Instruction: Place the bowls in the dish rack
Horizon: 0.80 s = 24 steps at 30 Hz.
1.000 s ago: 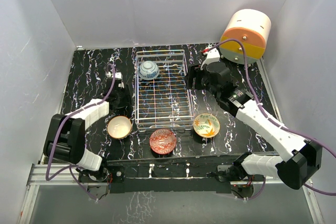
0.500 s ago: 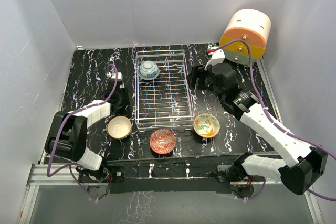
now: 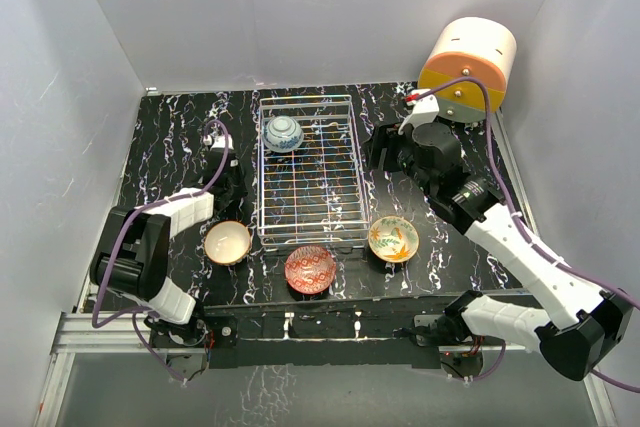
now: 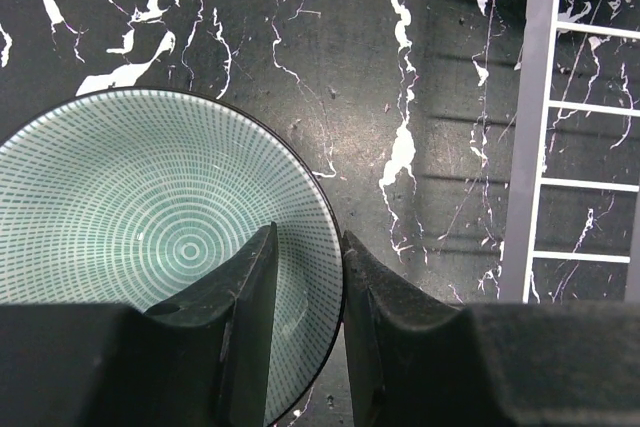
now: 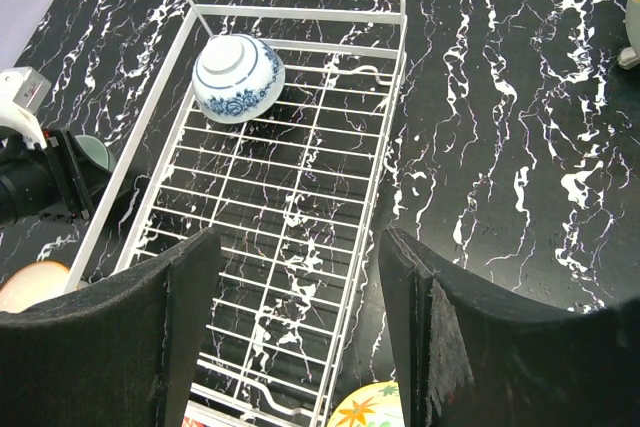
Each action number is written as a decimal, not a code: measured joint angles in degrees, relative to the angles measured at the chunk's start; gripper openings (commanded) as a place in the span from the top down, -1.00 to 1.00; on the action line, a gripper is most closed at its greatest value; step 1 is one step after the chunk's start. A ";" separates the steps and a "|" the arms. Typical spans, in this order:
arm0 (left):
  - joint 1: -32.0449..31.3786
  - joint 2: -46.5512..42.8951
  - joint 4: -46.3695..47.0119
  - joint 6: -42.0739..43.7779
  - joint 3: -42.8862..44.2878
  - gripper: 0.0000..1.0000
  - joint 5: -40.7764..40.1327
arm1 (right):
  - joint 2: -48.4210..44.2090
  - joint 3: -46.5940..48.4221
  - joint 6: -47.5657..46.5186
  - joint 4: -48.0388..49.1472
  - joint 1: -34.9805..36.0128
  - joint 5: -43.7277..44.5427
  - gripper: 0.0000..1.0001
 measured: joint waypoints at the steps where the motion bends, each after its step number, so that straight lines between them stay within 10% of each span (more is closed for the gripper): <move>1: 0.00 0.02 0.09 0.00 0.00 1.00 -0.02 | -0.17 0.00 0.00 -0.07 0.00 0.13 -0.33; 8: -0.70 -0.55 -2.47 -0.07 0.68 1.00 -2.43 | -0.76 0.00 0.00 -0.11 0.00 1.01 -0.32; 11: -1.11 -0.66 -6.43 -0.09 2.01 0.33 -4.55 | -0.76 0.00 0.07 -0.11 0.00 1.18 -0.32; 15: -1.66 -0.55 -12.04 -0.46 3.32 -0.07 -6.54 | -0.76 0.00 0.37 -0.11 -0.02 1.16 -0.32; 24: -4.07 1.44 -18.69 -0.44 5.86 -0.08 -11.17 | -0.76 -0.90 0.42 -0.17 -0.15 1.18 -0.33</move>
